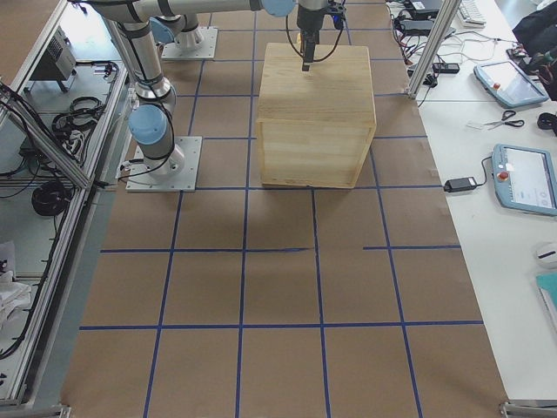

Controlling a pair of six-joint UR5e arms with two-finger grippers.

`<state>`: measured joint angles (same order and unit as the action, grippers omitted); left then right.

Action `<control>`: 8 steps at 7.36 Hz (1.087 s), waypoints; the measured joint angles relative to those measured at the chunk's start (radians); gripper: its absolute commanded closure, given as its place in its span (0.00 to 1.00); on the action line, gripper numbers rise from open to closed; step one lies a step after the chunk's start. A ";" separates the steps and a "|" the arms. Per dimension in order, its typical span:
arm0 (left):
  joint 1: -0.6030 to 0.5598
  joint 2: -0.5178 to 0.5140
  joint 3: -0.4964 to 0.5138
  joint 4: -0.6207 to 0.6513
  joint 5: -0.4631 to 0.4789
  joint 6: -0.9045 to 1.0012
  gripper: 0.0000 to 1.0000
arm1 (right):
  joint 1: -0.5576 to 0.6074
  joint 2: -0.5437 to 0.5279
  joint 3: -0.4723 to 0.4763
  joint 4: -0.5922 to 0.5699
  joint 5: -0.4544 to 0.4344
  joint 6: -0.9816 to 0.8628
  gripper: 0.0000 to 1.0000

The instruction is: Open upper drawer

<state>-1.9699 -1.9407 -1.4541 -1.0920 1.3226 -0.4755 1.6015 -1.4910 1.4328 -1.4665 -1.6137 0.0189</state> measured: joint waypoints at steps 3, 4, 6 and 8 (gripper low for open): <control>0.000 -0.011 0.000 -0.005 0.004 0.003 0.00 | 0.000 0.000 0.000 0.000 0.000 0.000 0.00; 0.001 -0.013 0.001 -0.007 0.014 0.010 0.00 | 0.000 0.000 0.000 0.000 0.000 0.000 0.00; 0.001 -0.015 0.003 -0.008 0.041 0.018 0.00 | 0.000 0.000 0.000 0.000 0.000 0.001 0.00; 0.003 -0.016 0.003 -0.008 0.074 0.029 0.00 | 0.000 0.000 0.001 0.000 0.000 0.000 0.00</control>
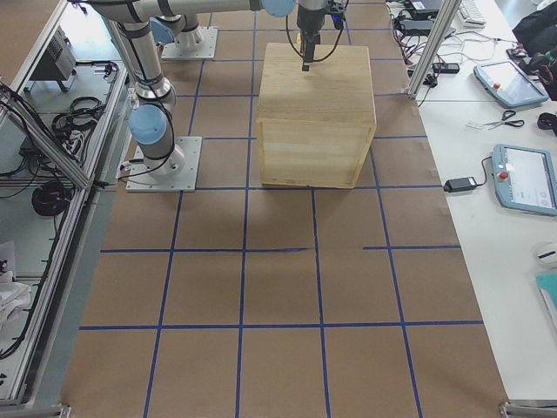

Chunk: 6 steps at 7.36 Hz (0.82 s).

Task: Open upper drawer
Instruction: 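Pull the drawer handle with the left gripper away from the cabinet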

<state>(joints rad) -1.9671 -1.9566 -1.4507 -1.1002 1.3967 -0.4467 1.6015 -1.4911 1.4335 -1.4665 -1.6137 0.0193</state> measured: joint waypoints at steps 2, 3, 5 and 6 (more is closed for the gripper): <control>0.003 0.002 0.003 -0.001 0.006 0.003 0.00 | 0.000 0.000 0.000 0.000 0.000 0.000 0.00; 0.005 0.003 0.003 -0.001 0.007 0.003 0.00 | 0.000 0.000 0.000 0.000 0.000 0.000 0.00; 0.008 0.004 0.004 -0.001 0.008 0.009 0.00 | 0.000 0.000 -0.001 0.000 0.000 0.000 0.00; 0.009 0.005 0.004 -0.001 0.010 0.011 0.00 | 0.000 0.000 -0.001 0.000 0.000 0.000 0.00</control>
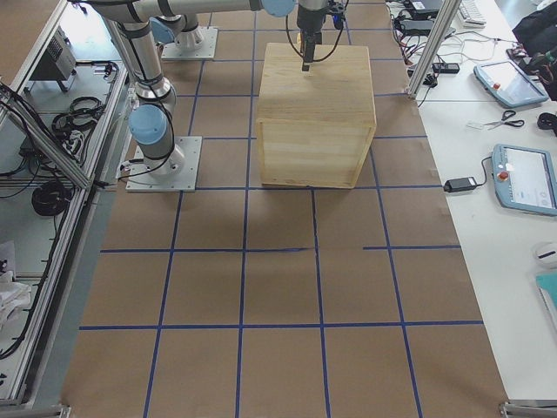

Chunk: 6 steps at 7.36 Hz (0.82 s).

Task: Open upper drawer
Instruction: 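Pull the drawer handle with the left gripper away from the cabinet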

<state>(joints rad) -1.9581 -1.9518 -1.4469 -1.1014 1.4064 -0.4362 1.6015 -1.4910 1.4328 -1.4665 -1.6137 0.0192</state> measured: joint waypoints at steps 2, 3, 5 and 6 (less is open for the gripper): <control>0.002 0.002 0.000 -0.001 0.016 0.014 0.00 | 0.000 0.000 0.000 0.000 0.000 0.001 0.00; 0.002 0.002 0.000 -0.001 0.023 0.020 0.00 | 0.000 0.000 0.000 0.000 0.000 0.001 0.00; 0.018 0.006 -0.005 -0.002 0.027 0.027 0.00 | 0.000 0.000 0.000 0.000 0.000 0.000 0.00; 0.029 0.009 -0.006 -0.004 0.028 0.028 0.00 | 0.000 0.000 0.000 0.000 0.000 0.000 0.00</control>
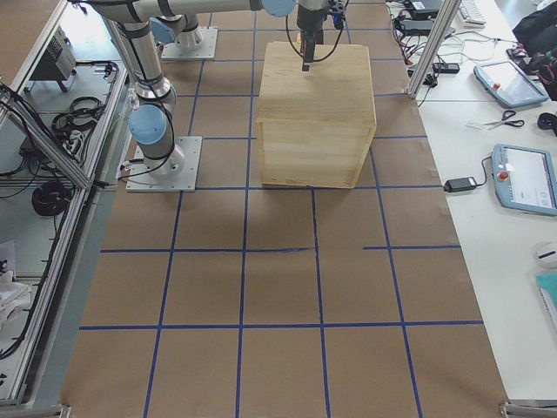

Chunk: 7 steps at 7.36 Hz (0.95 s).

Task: Open upper drawer
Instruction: 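Pull the drawer handle with the left gripper away from the cabinet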

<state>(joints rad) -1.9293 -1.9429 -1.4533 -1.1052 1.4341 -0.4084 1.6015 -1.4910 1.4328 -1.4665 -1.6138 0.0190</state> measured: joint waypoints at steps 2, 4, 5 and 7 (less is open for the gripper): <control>0.022 0.006 0.001 -0.008 -0.001 0.002 0.00 | 0.000 0.000 0.000 0.000 0.000 0.000 0.00; 0.041 0.009 -0.003 -0.012 -0.002 0.004 0.00 | 0.000 0.000 0.000 0.000 0.000 0.000 0.00; 0.045 0.010 -0.004 -0.014 -0.001 0.006 0.00 | 0.000 0.000 0.000 0.000 0.000 0.000 0.00; 0.056 0.015 -0.005 -0.025 0.012 0.008 0.00 | 0.000 0.000 0.000 0.000 0.000 0.000 0.00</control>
<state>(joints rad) -1.8730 -1.9280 -1.4586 -1.1301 1.4461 -0.4007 1.6010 -1.4910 1.4327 -1.4665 -1.6138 0.0188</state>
